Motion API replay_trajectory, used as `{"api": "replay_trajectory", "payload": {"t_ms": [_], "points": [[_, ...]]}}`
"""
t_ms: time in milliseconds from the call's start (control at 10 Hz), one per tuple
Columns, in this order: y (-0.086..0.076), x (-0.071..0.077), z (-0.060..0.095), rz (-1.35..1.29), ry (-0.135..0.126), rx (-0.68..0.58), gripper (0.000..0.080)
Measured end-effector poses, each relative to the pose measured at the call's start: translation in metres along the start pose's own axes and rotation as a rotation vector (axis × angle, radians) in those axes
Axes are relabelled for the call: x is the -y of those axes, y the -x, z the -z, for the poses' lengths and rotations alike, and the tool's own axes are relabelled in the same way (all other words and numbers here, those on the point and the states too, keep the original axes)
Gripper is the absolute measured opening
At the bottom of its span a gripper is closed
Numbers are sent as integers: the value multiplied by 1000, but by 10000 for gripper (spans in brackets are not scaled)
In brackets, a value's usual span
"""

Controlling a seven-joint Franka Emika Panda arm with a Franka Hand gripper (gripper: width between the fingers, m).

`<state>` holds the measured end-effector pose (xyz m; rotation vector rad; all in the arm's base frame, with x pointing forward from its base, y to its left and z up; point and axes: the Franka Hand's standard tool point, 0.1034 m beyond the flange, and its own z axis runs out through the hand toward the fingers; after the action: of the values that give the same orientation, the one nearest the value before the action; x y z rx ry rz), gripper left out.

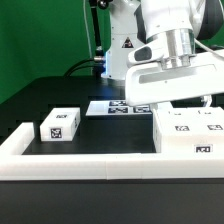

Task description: Assemble cabinet

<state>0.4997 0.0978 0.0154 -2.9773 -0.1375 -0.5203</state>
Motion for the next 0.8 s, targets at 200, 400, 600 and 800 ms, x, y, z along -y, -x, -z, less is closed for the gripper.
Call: {"api": "replay_trajectory", "payload": {"t_ms": [200, 400, 600, 800], "points": [[0, 1, -1, 3, -1, 0, 649], [0, 1, -1, 4, -1, 0, 562], [0, 0, -1, 4, 0, 1, 220], [1, 1, -1, 20, -1, 2, 210]]}}
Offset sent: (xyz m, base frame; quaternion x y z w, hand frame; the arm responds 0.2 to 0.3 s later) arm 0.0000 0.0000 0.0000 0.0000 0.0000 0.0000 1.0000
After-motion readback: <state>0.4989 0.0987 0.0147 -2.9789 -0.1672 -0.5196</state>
